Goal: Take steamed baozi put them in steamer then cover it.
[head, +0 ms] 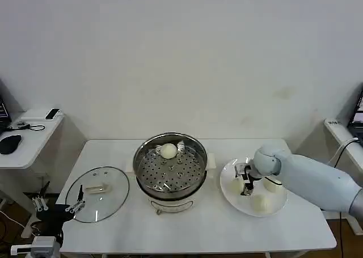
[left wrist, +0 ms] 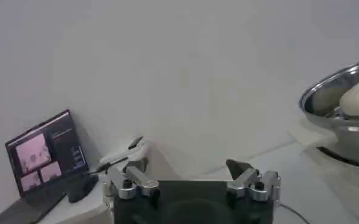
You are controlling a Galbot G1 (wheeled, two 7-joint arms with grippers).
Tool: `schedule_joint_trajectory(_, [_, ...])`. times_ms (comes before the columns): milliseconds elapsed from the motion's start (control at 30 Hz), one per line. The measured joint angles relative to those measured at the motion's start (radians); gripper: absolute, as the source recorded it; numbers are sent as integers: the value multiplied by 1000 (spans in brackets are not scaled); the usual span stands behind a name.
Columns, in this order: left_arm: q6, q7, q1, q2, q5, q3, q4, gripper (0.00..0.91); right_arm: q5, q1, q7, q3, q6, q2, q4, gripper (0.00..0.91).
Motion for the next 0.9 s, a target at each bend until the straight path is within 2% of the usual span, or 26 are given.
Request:
schedule_joint_trajectory(33, [0, 0, 0, 0, 0, 0, 0, 907, -2, 0, -1, 3, -1, 2, -3, 645])
schedule_joint_trajectory(267, [0, 0, 2, -2, 0, -4, -2, 907, -7, 4, -15, 5, -3, 7, -10, 584])
schedule_joint_trajectory(633, [0, -1, 8, -4, -1, -7, -13, 907, 10, 53, -33, 4, -5, -24, 16, 595])
schedule_joint_trajectory(900, [0, 0, -5, 1, -1, 5, -12, 907, 65, 157, -36, 18, -20, -65, 71, 605])
